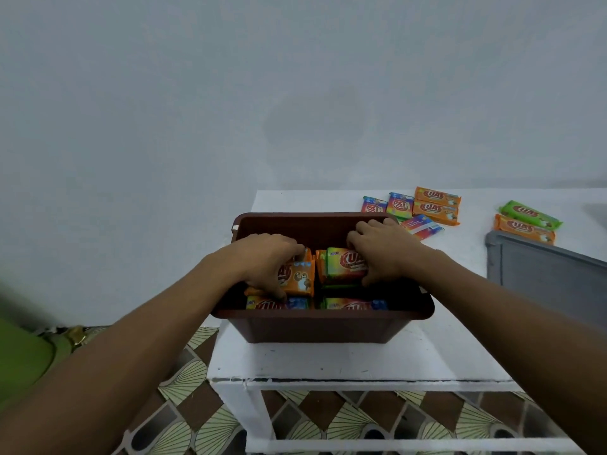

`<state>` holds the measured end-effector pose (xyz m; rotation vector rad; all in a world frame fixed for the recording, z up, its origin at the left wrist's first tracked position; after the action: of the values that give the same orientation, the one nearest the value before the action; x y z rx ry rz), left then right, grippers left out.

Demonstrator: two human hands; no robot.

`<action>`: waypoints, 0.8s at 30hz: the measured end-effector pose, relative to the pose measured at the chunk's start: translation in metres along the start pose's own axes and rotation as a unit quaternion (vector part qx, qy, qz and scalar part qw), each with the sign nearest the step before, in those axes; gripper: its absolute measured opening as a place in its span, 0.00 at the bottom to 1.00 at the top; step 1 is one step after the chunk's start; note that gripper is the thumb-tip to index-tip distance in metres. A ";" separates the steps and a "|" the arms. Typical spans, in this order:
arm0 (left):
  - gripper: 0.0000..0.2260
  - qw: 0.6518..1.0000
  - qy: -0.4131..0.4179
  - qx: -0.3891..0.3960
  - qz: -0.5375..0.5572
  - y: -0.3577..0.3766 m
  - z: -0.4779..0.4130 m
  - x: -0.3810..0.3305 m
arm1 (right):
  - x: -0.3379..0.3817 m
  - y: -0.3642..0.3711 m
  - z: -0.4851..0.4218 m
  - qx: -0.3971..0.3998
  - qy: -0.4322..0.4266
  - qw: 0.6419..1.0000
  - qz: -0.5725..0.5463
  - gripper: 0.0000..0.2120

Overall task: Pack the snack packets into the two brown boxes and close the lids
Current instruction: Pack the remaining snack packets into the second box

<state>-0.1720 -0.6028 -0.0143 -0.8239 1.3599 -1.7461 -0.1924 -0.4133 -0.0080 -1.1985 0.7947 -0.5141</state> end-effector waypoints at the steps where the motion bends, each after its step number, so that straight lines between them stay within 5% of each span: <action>1: 0.36 1.000 0.003 0.001 0.005 0.001 0.001 -0.001 | 0.001 -0.002 0.002 0.005 -0.010 1.000 -0.013 0.36; 9: 0.23 0.989 0.013 0.100 0.105 0.016 0.004 -0.003 | 0.025 0.000 0.020 0.186 -0.115 0.961 -0.170 0.24; 24: 0.17 0.985 0.022 0.117 0.124 0.016 0.008 -0.005 | 0.027 0.006 0.025 0.144 -0.135 0.976 -0.090 0.20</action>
<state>-0.1598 -0.6053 -0.0278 -0.4680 1.2003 -1.6946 -0.1566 -0.4157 -0.0176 -1.0470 0.3651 -0.5784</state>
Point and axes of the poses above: each hand's wrist, its own z-axis away from the middle knuckle, its own y-axis out of the palm, x = y × z, the point moved 5 cm from there along -z, towards the middle knuckle, and after that the axes turned 4 degrees about -y, right-handed, at the moved point
